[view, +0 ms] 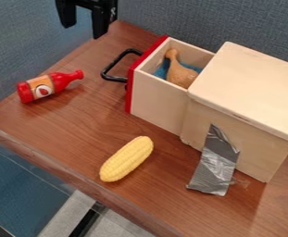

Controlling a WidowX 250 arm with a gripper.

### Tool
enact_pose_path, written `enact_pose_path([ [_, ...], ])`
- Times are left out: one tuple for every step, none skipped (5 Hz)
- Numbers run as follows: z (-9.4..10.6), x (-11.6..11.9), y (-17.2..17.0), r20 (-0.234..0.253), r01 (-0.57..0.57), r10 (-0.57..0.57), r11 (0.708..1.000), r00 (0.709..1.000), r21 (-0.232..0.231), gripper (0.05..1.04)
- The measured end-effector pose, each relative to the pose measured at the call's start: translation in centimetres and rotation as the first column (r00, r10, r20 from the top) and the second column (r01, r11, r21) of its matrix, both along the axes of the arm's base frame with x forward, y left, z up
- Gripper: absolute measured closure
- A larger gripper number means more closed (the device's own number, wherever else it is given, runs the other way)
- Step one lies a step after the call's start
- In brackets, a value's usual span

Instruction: Take the object out of the drawer and put it on the bottom left side of the table

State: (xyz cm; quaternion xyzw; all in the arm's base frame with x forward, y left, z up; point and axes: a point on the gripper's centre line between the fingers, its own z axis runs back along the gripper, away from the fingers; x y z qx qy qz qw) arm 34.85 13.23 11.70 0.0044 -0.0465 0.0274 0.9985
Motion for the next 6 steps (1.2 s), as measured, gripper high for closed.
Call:
enact_pose_path([
  [-1.3,-0.2,-0.1,-0.035,-0.01,0.009,1.0,0.999,-0.016,0.083],
  [-1.8,0.2,-1.7,-0.041,-0.084,0.082,0.995,0.996,-0.044,0.083],
  [-2.3,0.9,-4.3,-0.038,-0.16,0.158,0.985,0.987,-0.066,0.083],
  [-1.7,1.5,-6.5,-0.017,-0.211,0.21,0.974,0.978,-0.078,0.083],
  [-0.8,2.2,-9.4,-0.023,-0.228,0.226,0.969,0.974,-0.092,0.083],
  [0.6,3.1,-11.0,0.004,-0.225,0.226,0.972,0.974,-0.07,0.083],
])
